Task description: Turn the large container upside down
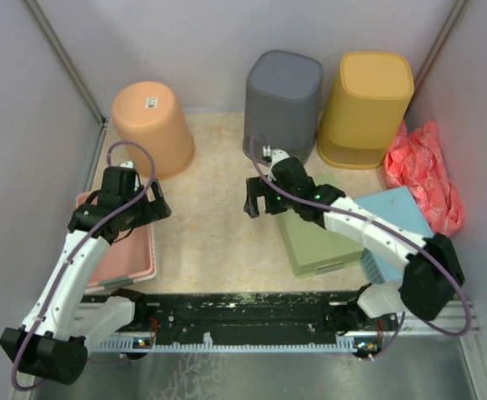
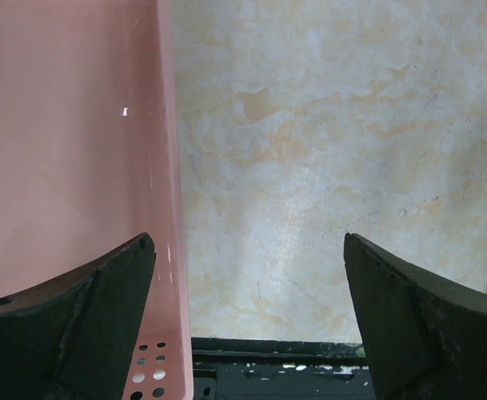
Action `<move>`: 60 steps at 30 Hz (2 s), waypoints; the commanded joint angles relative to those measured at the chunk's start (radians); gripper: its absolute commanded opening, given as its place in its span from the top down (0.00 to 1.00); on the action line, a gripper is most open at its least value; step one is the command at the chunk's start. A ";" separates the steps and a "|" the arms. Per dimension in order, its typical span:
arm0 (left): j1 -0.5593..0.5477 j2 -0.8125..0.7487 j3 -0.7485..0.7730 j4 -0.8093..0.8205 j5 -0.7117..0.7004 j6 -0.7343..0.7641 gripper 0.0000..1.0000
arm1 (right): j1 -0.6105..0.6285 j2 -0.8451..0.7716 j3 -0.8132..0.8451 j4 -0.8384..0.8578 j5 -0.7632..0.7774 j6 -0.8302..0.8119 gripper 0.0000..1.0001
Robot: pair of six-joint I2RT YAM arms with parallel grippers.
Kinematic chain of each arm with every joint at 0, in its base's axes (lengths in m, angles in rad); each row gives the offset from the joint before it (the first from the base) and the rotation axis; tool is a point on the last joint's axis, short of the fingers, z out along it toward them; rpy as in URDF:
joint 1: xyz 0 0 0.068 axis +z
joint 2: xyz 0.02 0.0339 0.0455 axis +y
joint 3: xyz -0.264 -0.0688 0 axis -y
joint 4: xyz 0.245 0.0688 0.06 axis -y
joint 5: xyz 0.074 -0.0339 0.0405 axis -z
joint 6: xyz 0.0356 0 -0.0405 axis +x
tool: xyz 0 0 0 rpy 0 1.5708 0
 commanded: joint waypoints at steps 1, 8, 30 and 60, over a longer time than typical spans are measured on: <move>0.007 -0.002 -0.034 -0.023 -0.059 -0.014 0.04 | 0.000 -0.146 -0.059 0.061 -0.069 0.070 0.02; 0.007 0.075 -0.044 0.022 -0.168 -0.045 0.27 | 0.000 -0.284 -0.158 -0.033 -0.037 0.087 0.02; 0.012 0.094 0.209 -0.081 -0.339 0.029 1.00 | 0.000 -0.399 -0.198 -0.119 0.021 0.083 0.02; -0.244 -0.054 -0.103 1.069 0.734 -0.663 1.00 | 0.000 -0.730 0.001 -0.330 0.455 0.122 0.02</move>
